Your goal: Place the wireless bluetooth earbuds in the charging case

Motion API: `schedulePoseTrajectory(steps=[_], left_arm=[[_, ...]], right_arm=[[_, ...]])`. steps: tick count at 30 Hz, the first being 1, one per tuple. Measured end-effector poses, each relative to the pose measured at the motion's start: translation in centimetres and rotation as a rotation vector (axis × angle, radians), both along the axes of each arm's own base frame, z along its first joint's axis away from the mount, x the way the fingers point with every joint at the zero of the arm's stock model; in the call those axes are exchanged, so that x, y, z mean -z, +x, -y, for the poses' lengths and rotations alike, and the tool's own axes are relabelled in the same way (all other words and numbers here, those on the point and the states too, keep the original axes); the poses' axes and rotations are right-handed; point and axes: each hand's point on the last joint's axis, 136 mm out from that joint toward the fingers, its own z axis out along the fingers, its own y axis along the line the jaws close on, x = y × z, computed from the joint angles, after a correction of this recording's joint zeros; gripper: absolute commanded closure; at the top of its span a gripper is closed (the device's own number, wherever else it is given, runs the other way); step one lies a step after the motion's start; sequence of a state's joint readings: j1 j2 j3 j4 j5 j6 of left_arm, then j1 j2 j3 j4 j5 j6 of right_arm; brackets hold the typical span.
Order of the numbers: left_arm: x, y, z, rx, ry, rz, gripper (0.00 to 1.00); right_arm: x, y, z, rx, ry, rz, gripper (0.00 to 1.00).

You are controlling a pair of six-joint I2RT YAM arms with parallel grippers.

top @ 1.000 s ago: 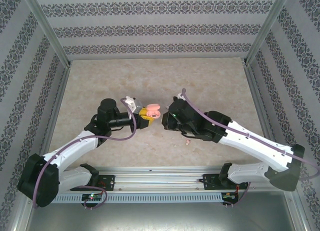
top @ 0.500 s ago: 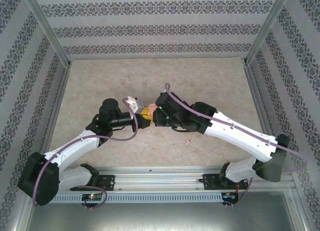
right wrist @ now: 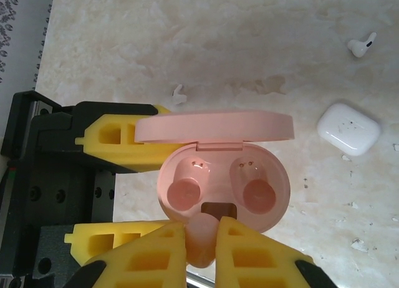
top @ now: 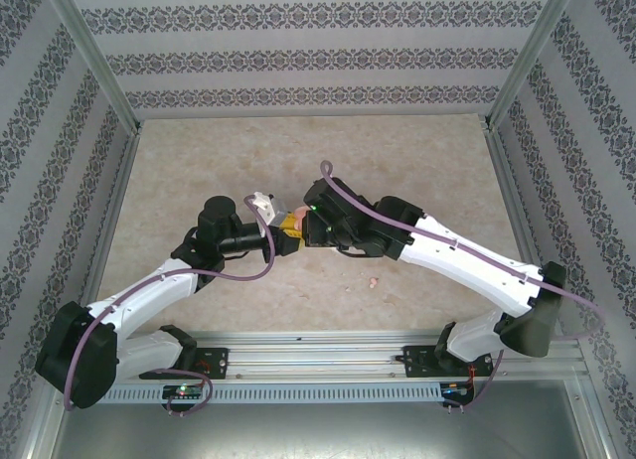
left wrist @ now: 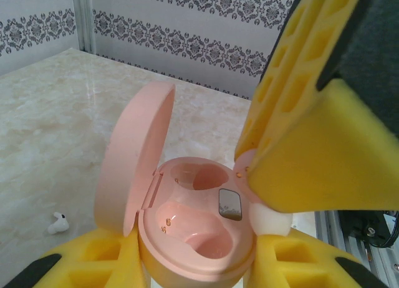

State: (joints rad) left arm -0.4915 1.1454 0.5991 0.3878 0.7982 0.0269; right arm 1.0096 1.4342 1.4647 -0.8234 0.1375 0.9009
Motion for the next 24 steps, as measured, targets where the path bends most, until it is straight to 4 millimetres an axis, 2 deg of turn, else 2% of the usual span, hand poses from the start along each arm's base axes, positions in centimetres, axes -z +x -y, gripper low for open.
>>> schedulePoseTrajectory(steps=[24], left_arm=[[1.0, -0.3, 0.0, 0.000, 0.032, -0.025, 0.86]], right_arm=[[1.7, 1.5, -1.0, 0.001, -0.024, -0.018, 0.84]])
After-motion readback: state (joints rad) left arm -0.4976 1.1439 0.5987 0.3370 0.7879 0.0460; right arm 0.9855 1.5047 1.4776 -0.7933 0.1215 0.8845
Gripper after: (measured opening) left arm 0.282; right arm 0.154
